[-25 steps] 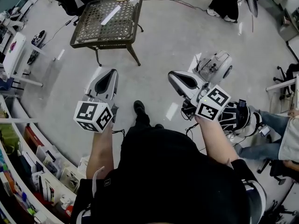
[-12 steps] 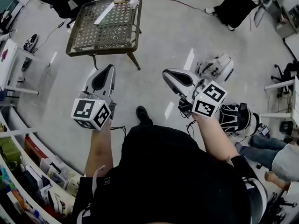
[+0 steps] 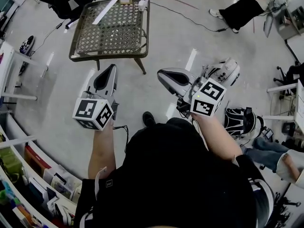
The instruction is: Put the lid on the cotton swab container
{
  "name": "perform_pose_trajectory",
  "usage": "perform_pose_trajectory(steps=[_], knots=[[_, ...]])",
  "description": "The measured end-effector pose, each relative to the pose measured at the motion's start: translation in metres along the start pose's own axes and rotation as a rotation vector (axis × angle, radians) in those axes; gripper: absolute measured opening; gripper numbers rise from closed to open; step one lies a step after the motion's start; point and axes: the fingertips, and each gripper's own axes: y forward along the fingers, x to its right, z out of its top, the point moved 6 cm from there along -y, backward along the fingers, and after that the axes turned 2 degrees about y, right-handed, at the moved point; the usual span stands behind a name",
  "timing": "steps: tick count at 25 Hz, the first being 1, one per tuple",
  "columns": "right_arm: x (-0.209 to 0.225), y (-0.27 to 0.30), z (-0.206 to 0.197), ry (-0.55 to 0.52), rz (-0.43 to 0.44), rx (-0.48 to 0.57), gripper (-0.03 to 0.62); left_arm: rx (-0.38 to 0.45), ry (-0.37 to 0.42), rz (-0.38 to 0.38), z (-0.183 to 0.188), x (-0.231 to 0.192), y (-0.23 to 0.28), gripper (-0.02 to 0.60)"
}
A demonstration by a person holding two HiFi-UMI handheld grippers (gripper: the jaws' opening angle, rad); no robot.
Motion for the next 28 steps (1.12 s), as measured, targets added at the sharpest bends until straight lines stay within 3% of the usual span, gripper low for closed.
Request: perform_pose_trajectory(steps=[6,15,22,28], knots=[[0.006,0.027,0.013,-0.012,-0.006,-0.017,0.011,0.013,-0.033,0.005,0.000,-0.022,-0.001,0.005],[0.031,0.070,0.016,0.032,0.062,-0.026,0.011,-0.014,-0.032,0.049,-0.001,-0.048,0.006,0.005],[0.092,0.097,0.039,0.075,0.052,0.036,0.011,-0.044,-0.024,0.109,-0.001,-0.091,0.032,0.005],[0.167,0.116,0.068,0.104,0.041,0.063,0.011,-0.070,-0.010,0.126,0.016,-0.122,0.100,0.005]])
